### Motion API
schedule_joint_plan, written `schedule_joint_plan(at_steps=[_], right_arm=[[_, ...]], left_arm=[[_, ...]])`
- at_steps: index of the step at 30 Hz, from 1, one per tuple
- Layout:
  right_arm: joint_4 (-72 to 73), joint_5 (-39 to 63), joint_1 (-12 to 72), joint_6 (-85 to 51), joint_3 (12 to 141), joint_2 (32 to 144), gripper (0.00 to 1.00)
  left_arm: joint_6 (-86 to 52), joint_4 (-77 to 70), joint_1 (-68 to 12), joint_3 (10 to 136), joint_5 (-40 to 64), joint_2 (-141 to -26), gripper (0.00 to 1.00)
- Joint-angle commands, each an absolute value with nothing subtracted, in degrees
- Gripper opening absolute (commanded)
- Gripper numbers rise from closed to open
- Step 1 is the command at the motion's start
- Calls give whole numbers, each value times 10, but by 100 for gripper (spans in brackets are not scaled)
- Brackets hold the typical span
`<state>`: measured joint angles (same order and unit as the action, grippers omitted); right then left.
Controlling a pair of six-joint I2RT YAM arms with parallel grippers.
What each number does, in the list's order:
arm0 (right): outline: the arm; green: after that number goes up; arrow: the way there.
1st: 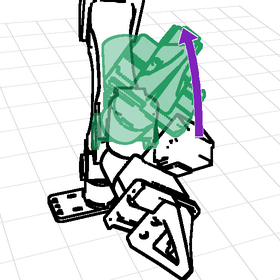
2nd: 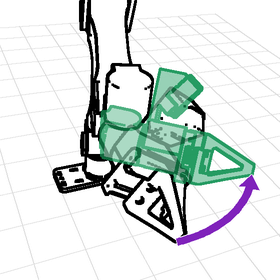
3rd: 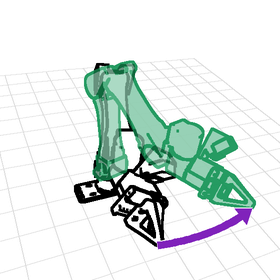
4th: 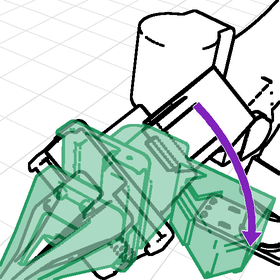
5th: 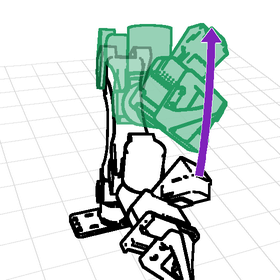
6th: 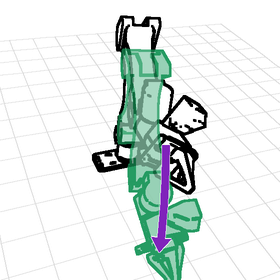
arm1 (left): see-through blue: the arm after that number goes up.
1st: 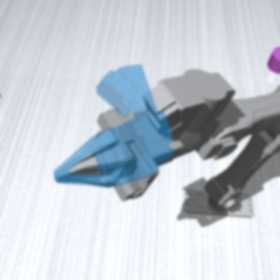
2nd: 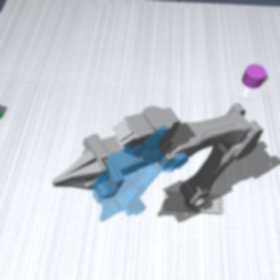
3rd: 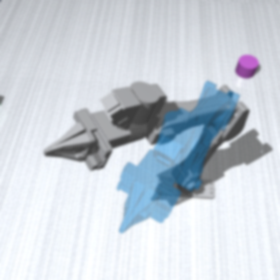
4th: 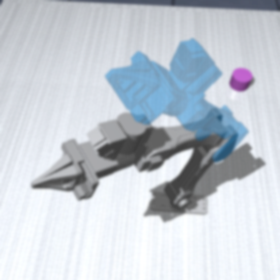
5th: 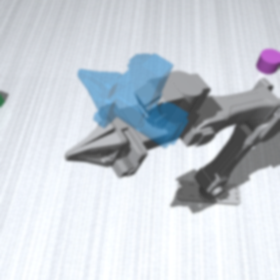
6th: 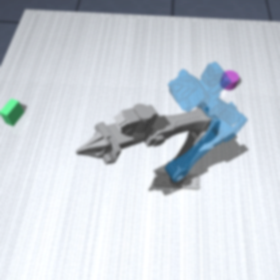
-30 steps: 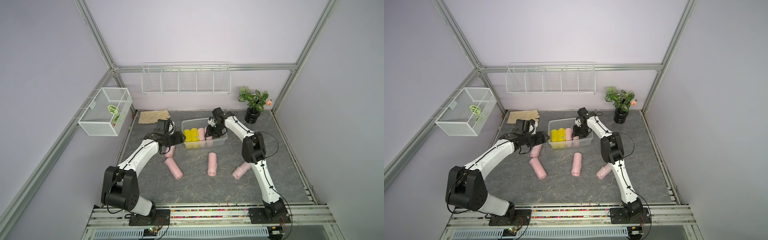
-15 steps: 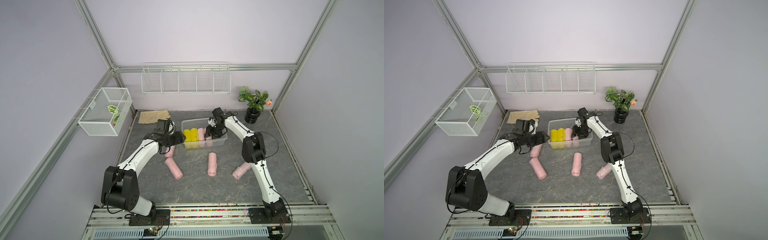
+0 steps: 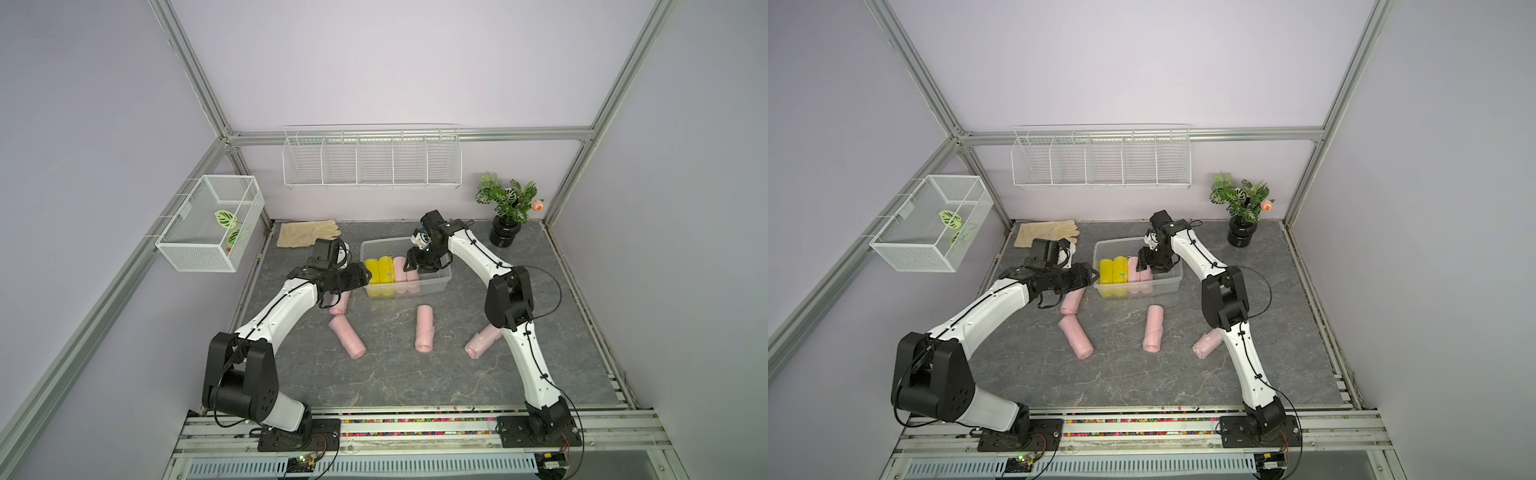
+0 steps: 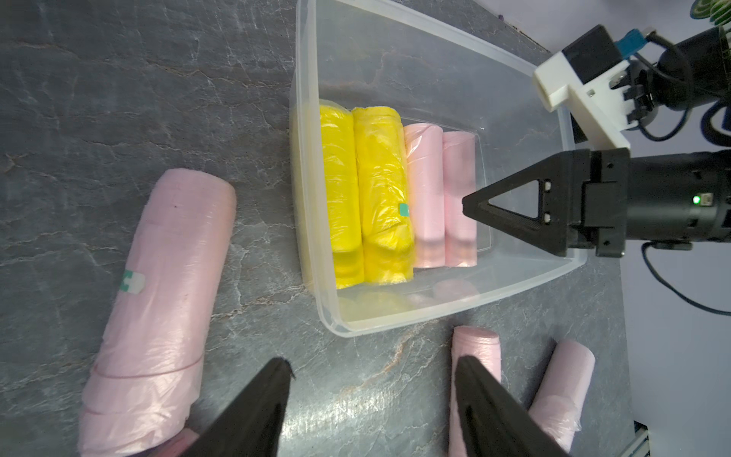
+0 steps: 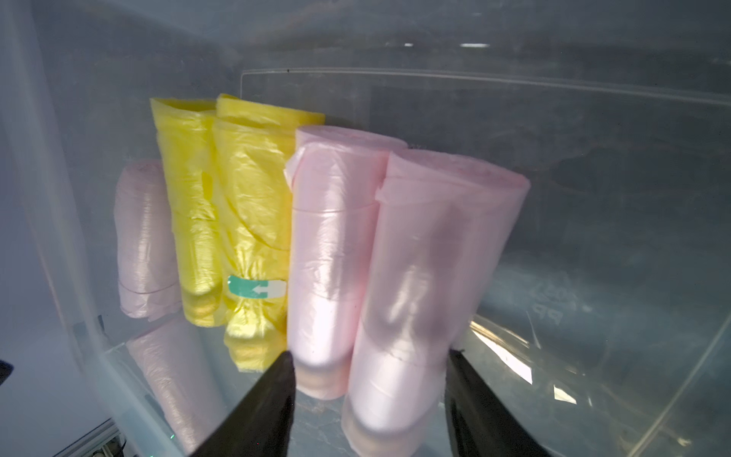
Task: Put the roll of trash bags into the storage box
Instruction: Place the roll of trash bags in the storage box, then pick up the roll of trash bags from the center of the board.
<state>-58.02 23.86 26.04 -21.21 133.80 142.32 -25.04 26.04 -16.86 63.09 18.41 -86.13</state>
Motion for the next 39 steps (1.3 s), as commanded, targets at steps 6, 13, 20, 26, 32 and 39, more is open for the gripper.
schedule_joint_plan(at_steps=[6, 13, 20, 26, 32, 39], right_arm=[[-571, 201, 261, -206, 1305, 1325, 65], [-540, 134, 250, -227, 1183, 1198, 69], [-473, -21, 251, -326, 890, 963, 72], [-444, -133, 276, -478, 675, 805, 74], [-468, -171, 280, -557, 585, 747, 80], [-495, -152, 278, -629, 556, 762, 87]], left_arm=[[-250, 265, -166, 627, 179, -853, 70], [-247, 262, -166, 631, 181, -859, 71], [-236, 261, -165, 629, 172, -858, 71], [-234, 252, -164, 634, 187, -878, 71], [-231, 250, -164, 630, 192, -879, 71], [-231, 250, -164, 630, 195, -880, 71]])
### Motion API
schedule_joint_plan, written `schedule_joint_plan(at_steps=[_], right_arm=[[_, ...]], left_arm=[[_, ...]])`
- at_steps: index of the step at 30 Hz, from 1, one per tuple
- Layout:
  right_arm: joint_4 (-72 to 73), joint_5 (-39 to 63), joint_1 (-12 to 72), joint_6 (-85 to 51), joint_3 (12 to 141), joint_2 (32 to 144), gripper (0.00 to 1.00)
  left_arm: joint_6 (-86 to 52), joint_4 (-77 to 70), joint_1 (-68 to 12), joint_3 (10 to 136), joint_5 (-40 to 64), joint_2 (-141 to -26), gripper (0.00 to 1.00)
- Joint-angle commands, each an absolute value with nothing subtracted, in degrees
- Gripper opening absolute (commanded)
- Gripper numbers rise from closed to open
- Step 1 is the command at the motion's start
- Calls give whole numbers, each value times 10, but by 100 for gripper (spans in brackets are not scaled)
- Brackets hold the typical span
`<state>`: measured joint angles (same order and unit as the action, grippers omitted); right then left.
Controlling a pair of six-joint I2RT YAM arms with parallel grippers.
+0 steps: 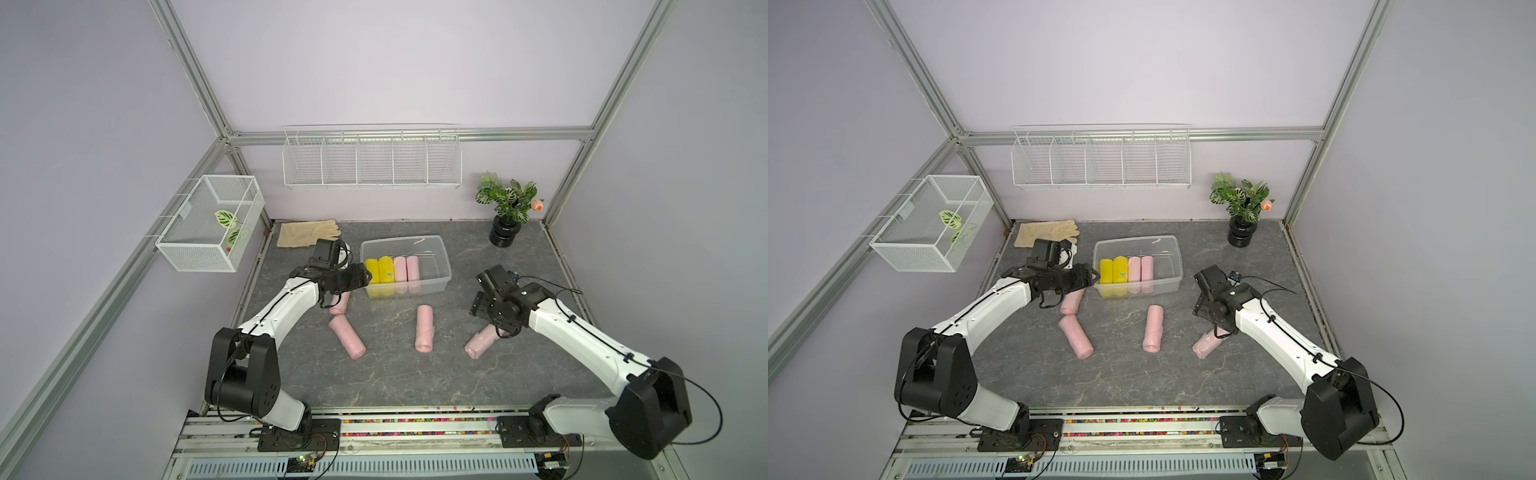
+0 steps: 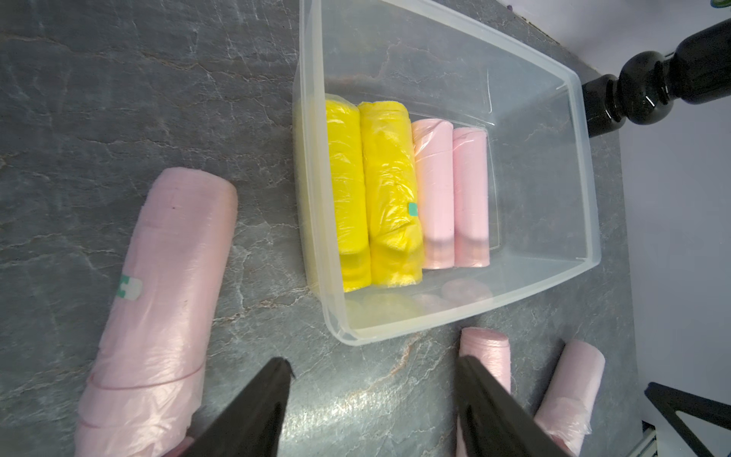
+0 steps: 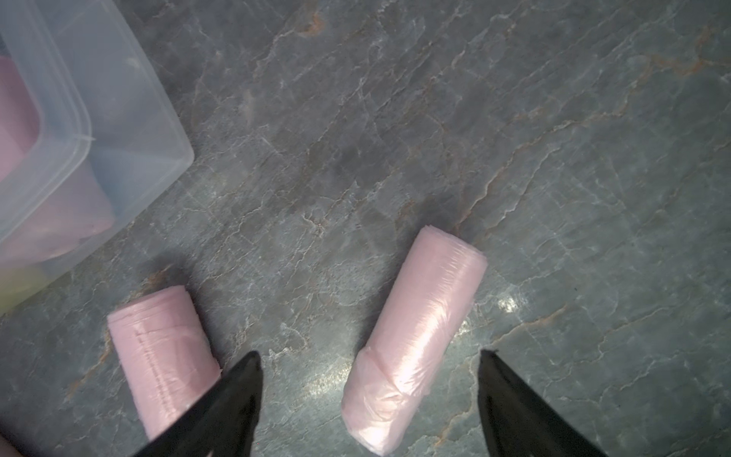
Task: Put the roll of trash bags into the storage box
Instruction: Pick up the roll of trash bags from the center of the board.
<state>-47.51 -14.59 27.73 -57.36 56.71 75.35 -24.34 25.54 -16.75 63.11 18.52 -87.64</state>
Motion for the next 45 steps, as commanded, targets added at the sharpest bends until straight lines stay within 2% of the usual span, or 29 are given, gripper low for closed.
schedule_joint_plan(at_steps=[1, 10, 28, 45], right_arm=[[-500, -149, 278, -641, 555, 769, 87], [-440, -106, 280, -736, 487, 775, 89], [-402, -85, 279, -769, 458, 841, 87], [-351, -65, 248, -763, 419, 856, 75]], left_arm=[[-230, 251, -164, 630, 195, -880, 71], [-229, 257, -164, 631, 190, -882, 71], [-223, 270, -163, 640, 185, -887, 71], [-224, 272, -163, 640, 182, -887, 71]])
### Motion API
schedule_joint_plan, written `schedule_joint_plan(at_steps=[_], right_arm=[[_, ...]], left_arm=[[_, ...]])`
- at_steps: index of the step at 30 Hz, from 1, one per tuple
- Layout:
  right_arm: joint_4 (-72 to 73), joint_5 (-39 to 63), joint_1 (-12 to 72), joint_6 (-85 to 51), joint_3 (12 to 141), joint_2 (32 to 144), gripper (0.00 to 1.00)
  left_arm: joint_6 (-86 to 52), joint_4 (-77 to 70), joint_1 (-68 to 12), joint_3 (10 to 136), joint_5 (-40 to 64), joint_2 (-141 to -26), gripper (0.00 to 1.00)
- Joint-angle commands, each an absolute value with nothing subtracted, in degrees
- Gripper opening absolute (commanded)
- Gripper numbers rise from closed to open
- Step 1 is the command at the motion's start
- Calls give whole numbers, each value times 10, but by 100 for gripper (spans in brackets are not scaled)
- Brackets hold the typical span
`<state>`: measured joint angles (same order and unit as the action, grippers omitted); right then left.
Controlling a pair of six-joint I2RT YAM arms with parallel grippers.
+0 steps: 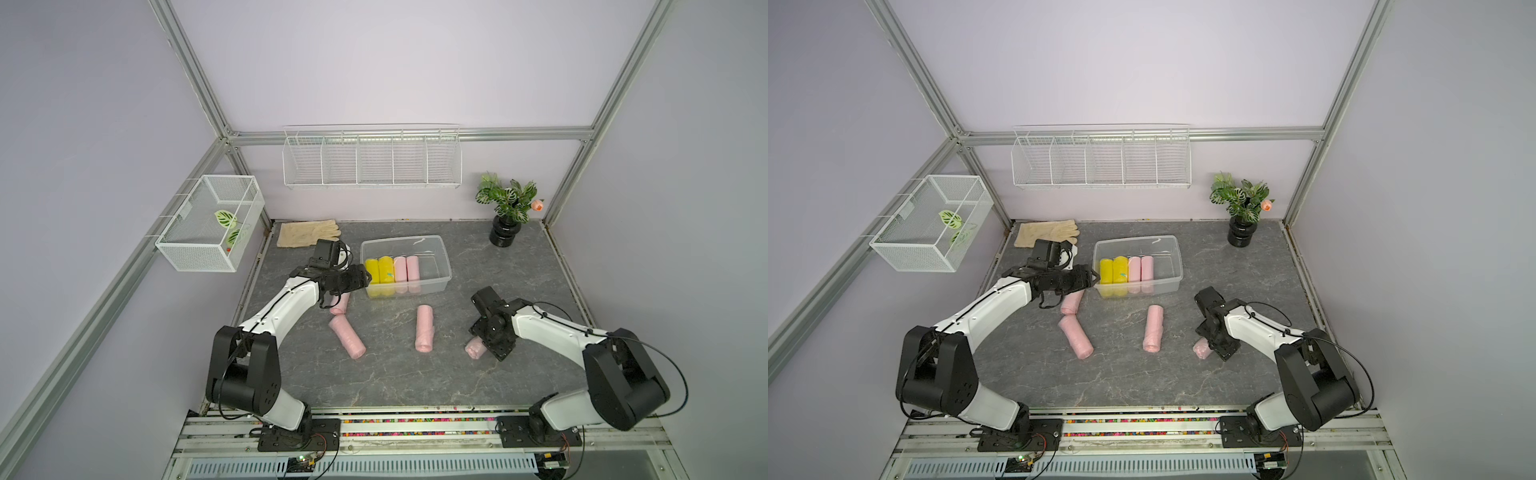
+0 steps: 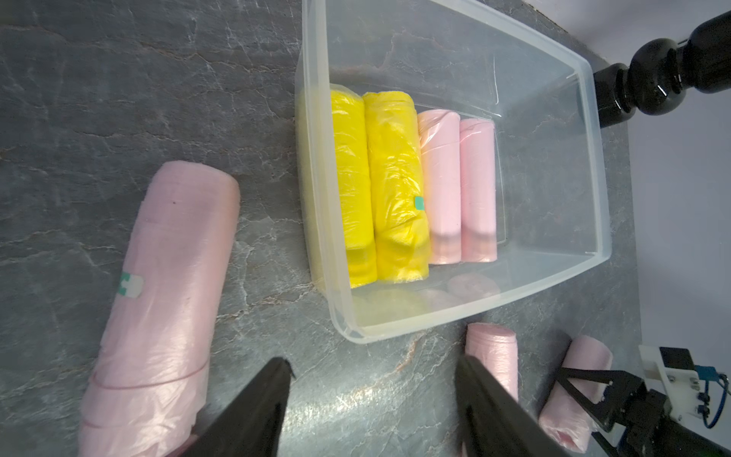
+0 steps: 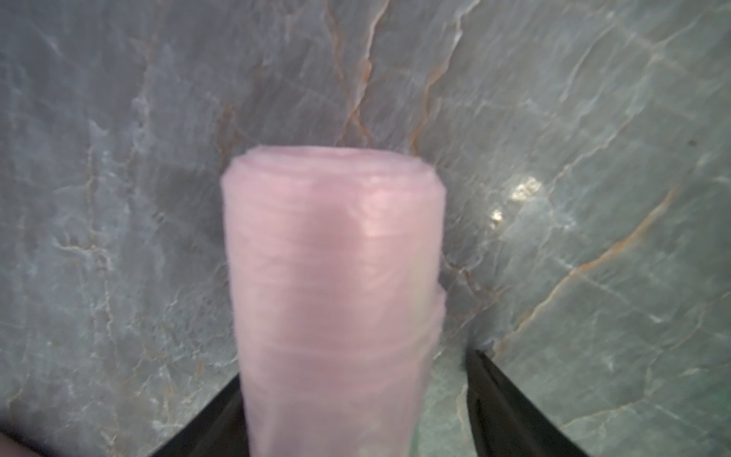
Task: Put the roll of trash bags into the storage box
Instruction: Pick up the roll of trash bags from the center of the board.
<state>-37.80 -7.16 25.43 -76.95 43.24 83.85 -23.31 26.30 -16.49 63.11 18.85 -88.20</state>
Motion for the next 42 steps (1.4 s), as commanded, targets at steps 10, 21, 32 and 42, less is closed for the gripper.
schedule_joint_plan(at_steps=[10, 21, 32, 42], right_arm=[[-349, -63, 246, -735, 431, 863, 63], [-341, -54, 246, -685, 452, 875, 49], [-362, -51, 246, -615, 496, 876, 41], [-368, -49, 245, -556, 517, 858, 40]], left_arm=[[-236, 273, -163, 626, 181, -874, 71], [-283, 308, -163, 570, 109, -827, 75], [-276, 345, -155, 572, 73, -824, 92], [-258, 338, -154, 580, 78, -791, 91]])
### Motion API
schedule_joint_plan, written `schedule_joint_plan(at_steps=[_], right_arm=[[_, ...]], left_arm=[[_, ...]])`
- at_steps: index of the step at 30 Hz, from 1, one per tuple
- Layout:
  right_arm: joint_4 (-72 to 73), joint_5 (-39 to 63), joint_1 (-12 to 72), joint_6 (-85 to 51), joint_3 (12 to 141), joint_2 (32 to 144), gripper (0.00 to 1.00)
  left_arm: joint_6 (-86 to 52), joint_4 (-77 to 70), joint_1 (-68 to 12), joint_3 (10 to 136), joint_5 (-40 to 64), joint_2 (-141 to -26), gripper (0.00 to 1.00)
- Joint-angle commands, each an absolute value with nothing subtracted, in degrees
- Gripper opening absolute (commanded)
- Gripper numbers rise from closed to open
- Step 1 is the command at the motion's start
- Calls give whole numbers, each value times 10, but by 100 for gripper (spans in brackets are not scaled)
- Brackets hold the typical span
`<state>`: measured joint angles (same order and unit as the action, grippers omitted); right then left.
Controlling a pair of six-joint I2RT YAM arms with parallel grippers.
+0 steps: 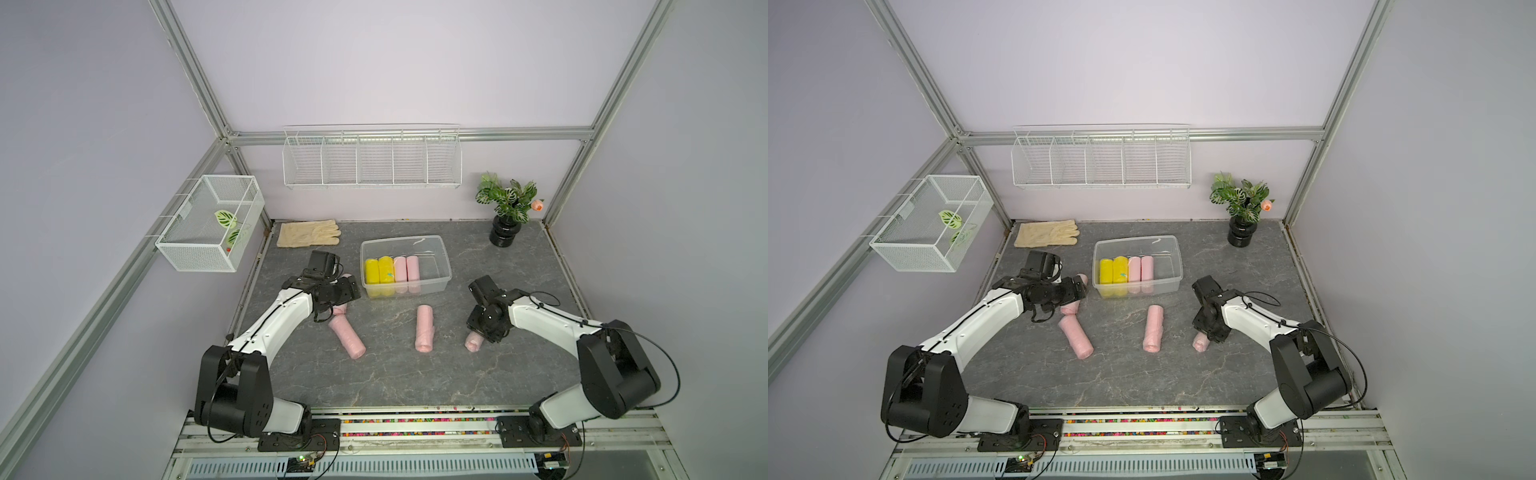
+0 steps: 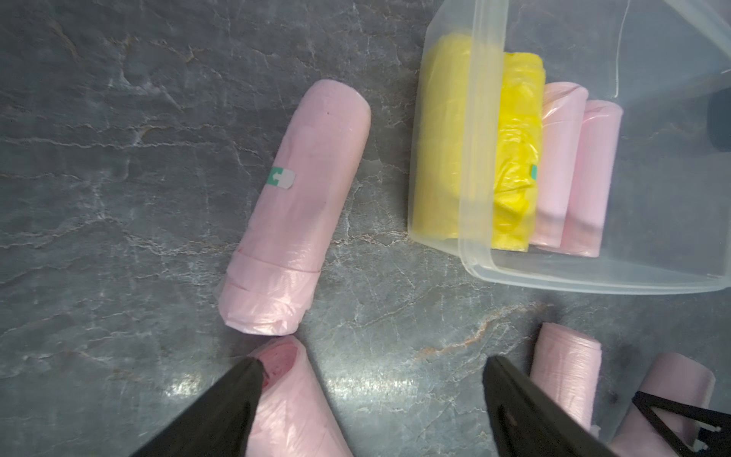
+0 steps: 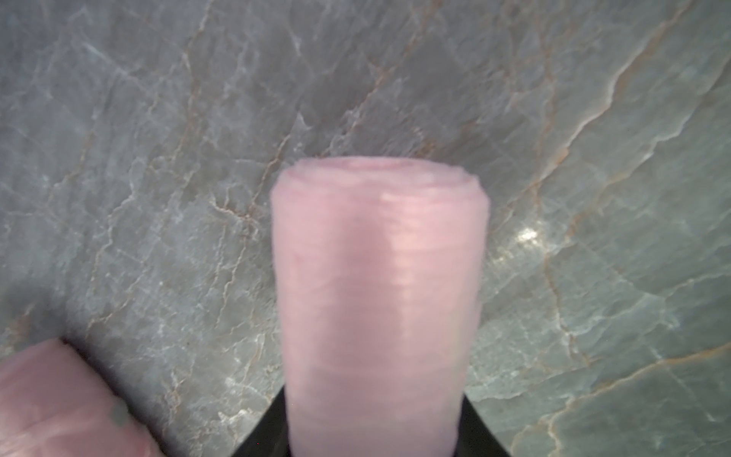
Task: Put the roll of trash bags into the storage box
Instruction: Pick up the roll of trash bags from the center of the board.
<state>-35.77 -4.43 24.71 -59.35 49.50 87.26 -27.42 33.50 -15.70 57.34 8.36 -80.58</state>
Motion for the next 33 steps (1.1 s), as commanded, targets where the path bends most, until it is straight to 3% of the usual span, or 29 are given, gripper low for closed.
schedule_joint_plan(at_steps=[1, 13, 24, 33], right_arm=[[-374, -51, 245, -548, 524, 857, 40], [-452, -34, 236, -404, 727, 902, 42], [-533, 28, 227, -300, 1033, 1100, 42], [-548, 90, 226, -285, 1182, 1227, 40]], left_arm=[[-255, 341, -154, 585, 77, -793, 91], [-252, 325, -154, 612, 97, -799, 91], [-249, 328, -154, 620, 95, -800, 91], [-254, 321, -155, 614, 101, -799, 91]])
